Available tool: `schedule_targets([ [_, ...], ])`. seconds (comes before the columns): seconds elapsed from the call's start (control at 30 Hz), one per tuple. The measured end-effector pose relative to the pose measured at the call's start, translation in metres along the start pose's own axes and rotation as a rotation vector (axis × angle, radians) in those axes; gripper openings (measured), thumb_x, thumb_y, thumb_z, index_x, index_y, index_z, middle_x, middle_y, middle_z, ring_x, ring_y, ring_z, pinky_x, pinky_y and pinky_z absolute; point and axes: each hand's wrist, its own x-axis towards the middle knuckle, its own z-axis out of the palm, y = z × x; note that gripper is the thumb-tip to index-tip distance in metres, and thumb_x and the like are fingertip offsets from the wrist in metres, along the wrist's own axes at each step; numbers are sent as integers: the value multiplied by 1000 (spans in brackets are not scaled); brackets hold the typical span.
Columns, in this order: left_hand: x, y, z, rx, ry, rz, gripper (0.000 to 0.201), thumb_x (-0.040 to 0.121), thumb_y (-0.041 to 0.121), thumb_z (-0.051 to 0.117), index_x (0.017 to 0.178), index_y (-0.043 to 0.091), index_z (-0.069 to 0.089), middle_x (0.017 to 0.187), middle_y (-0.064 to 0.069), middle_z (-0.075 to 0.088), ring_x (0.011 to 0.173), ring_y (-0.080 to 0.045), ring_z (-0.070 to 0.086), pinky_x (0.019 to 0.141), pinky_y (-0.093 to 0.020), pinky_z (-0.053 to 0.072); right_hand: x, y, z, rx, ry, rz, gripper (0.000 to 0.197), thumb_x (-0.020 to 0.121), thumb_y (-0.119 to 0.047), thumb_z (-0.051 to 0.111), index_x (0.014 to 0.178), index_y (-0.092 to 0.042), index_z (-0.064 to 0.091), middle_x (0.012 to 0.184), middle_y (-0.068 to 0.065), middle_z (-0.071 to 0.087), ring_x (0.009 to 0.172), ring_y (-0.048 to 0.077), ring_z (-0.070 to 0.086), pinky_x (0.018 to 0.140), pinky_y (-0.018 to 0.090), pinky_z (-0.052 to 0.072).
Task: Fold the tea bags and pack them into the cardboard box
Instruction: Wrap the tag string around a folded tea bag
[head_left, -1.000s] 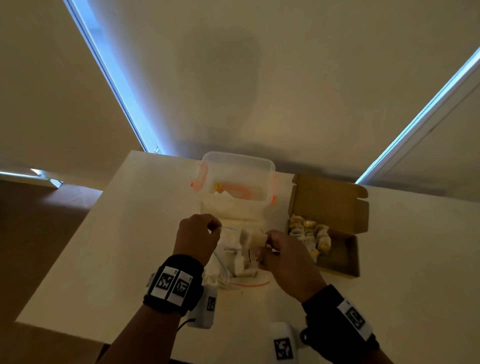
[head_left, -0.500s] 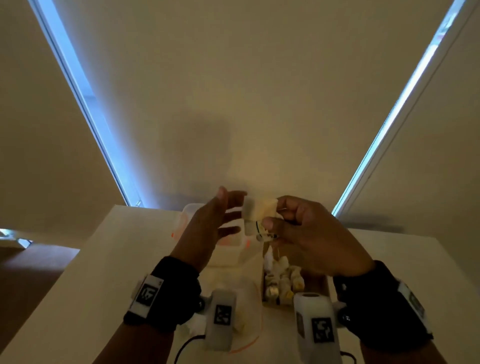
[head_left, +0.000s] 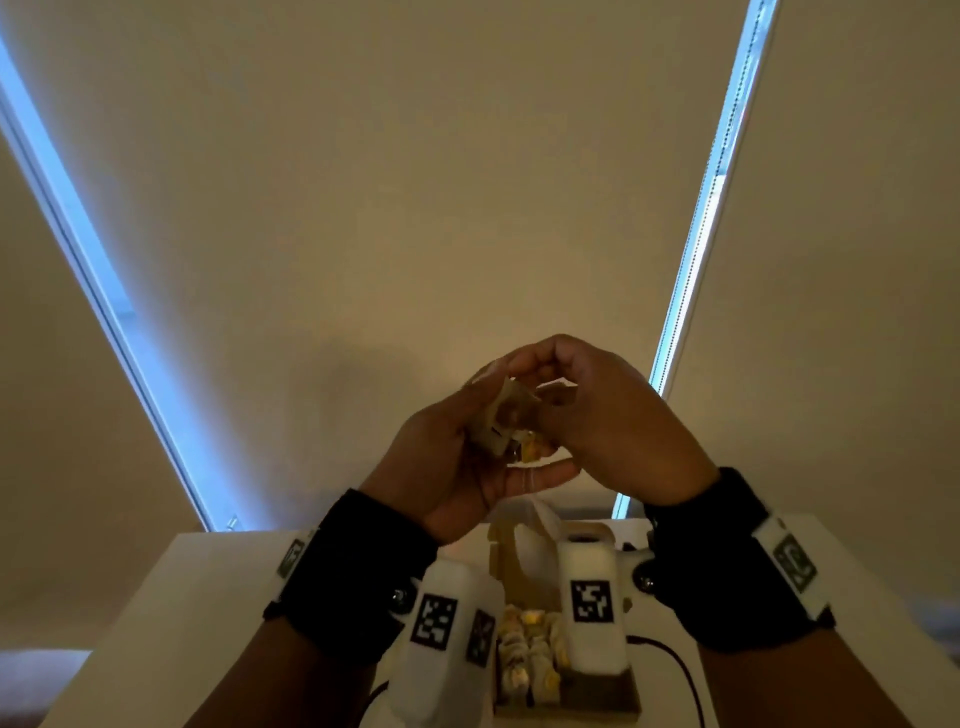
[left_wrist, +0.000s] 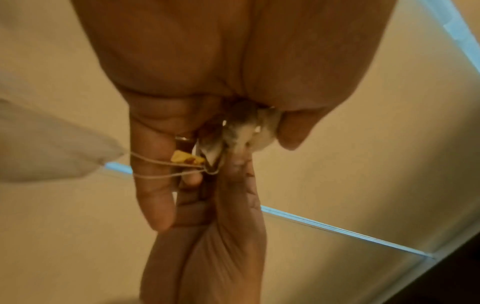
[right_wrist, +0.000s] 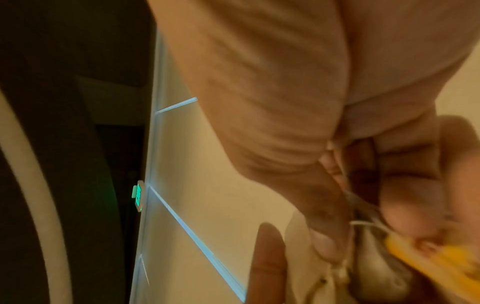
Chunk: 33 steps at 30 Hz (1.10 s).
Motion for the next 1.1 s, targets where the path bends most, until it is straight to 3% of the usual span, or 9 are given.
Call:
schedule_targets([
  [0.1, 9, 4, 7, 22, 57, 52, 44, 109, 25, 35, 145, 8, 53, 145, -17, 56, 122, -33, 59, 93, -42, 58, -2, 5, -5, -70, 114, -41, 20, 86, -19, 76, 95, -35, 67, 94, -19, 71, 87, -3, 67, 68, 10, 52],
  [0.2, 15, 6, 10, 29, 149, 82, 39, 107, 20, 41, 134, 1, 61, 134, -21, 64, 111, -29, 67, 83, -30, 62, -3, 3, -15, -75, 218, -31, 10, 91, -28, 72, 99, -34, 68, 97, -20, 69, 90, -8, 61, 67, 2, 45],
  [0.4, 20, 8, 10, 206, 191, 36, 35, 102, 26, 51, 114, -1, 69, 105, -18, 69, 86, -24, 70, 68, -25, 60, -2, 1, -28, -137, 80, -71, 16, 86, -38, 76, 102, -40, 74, 92, -16, 70, 83, 7, 63, 73, 18, 49],
  [0.57, 24, 12, 12, 213, 205, -39, 50, 101, 45, 51, 108, -1, 68, 93, -15, 70, 76, -23, 67, 61, -26, 59, 4, 12, -28, -192, 103, -107, 14, 90, -19, 72, 86, -33, 75, 83, -19, 73, 81, 10, 66, 79, 29, 54],
  [0.67, 26, 12, 11, 156, 215, -58, 54, 99, 51, 50, 104, 1, 68, 94, -15, 68, 72, -21, 61, 56, -26, 57, 7, 15, -28, -169, 132, -104, 15, 93, -17, 67, 87, -29, 71, 82, -16, 71, 82, 8, 66, 78, 21, 54],
  [0.83, 30, 10, 8, 171, 177, -72, 64, 98, 64, 40, 102, 12, 77, 65, -4, 54, 68, -20, 57, 56, -27, 51, 10, 12, -22, -211, -30, -137, 24, 84, -29, 79, 105, -37, 69, 95, -19, 68, 81, 8, 60, 73, 12, 49],
  [0.9, 32, 9, 9, 178, 145, -100, 70, 95, 70, 35, 109, 14, 74, 63, -2, 53, 68, -21, 56, 55, -27, 50, 12, 15, -21, -213, -25, -134, 18, 84, -25, 78, 98, -36, 72, 90, -19, 69, 78, 11, 61, 74, 17, 50],
  [0.97, 33, 9, 7, 200, 152, -117, 70, 92, 72, 37, 98, 12, 72, 71, -4, 58, 69, -21, 57, 54, -27, 52, 15, 19, -22, -199, 14, -130, 15, 86, -18, 76, 91, -33, 73, 86, -16, 71, 77, 13, 64, 79, 26, 54],
  [1.1, 34, 9, -1, 210, 217, -94, 47, 94, 59, 51, 90, 16, 68, 86, -7, 59, 70, -19, 57, 54, -24, 51, 18, 20, -25, 50, 107, -59, 6, 88, -15, 75, 91, -20, 72, 83, -2, 75, 77, 14, 70, 70, 23, 54],
])
